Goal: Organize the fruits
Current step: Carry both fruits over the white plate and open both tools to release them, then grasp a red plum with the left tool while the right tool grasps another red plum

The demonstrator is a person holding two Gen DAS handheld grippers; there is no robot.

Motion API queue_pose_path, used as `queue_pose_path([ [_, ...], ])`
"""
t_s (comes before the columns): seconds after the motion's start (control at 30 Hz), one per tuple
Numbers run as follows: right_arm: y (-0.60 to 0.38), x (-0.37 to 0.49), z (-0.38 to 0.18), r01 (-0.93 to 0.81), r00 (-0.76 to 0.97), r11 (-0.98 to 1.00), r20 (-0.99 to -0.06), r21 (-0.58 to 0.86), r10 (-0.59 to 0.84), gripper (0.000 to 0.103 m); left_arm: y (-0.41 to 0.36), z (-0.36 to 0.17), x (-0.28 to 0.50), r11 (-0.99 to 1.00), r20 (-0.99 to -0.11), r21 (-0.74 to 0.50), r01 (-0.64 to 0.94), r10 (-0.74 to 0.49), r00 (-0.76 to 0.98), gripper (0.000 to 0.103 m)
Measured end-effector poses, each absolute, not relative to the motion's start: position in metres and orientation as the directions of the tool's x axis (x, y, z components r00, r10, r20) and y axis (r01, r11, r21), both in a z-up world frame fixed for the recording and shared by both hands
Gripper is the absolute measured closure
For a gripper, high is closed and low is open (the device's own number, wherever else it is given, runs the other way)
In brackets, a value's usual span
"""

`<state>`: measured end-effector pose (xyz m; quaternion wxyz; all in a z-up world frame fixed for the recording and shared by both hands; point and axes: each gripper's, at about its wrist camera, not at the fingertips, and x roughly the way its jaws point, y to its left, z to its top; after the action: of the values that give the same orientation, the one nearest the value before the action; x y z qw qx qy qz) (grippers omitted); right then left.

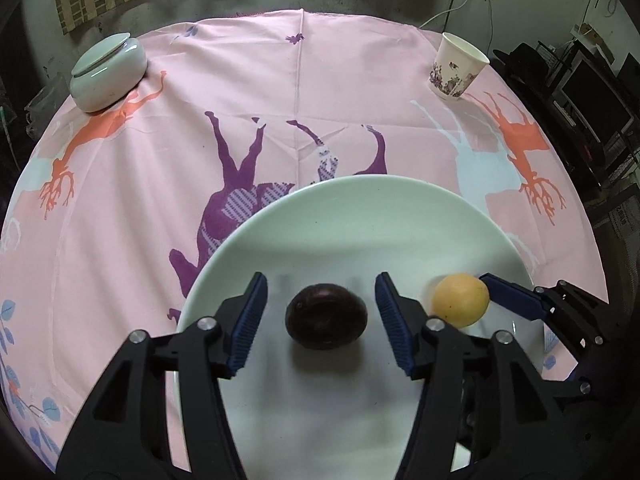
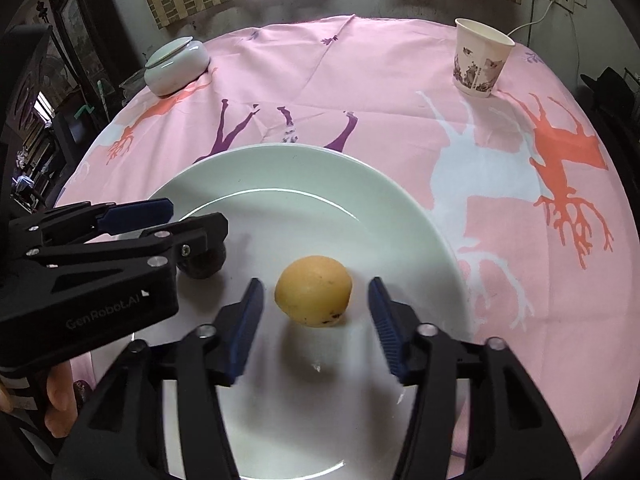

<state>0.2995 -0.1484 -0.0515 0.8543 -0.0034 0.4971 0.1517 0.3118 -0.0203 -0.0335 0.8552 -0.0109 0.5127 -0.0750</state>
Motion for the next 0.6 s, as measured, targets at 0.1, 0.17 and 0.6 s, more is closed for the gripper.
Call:
queue_pose_path([
  [0.1,-0.150,0.293,-0.042,-0.267,0.479,0.953,-0.839,0.140,0.258,0.037,-0.019,-0.020,0.304,0.989,-0.860,-0.082,0.127,-0.135,0.492,0.036],
  [0.17,-0.153,0.284,-0.032,-0.275,0.480,0.948,-0.831,0.161,0.280,0.037,-0.016,-0.008,0.294,0.988,-0.849,-0.076,0.135,-0.135,0.511,0.035],
  [0.6,-0.199,0.119,-0.006,-0.177,0.613,0.977,-0.764,0.116,0.202,0.013,0.052,0.020,0.122,0.996,-0.698,0.076,0.038,0.026,0.716,0.002],
])
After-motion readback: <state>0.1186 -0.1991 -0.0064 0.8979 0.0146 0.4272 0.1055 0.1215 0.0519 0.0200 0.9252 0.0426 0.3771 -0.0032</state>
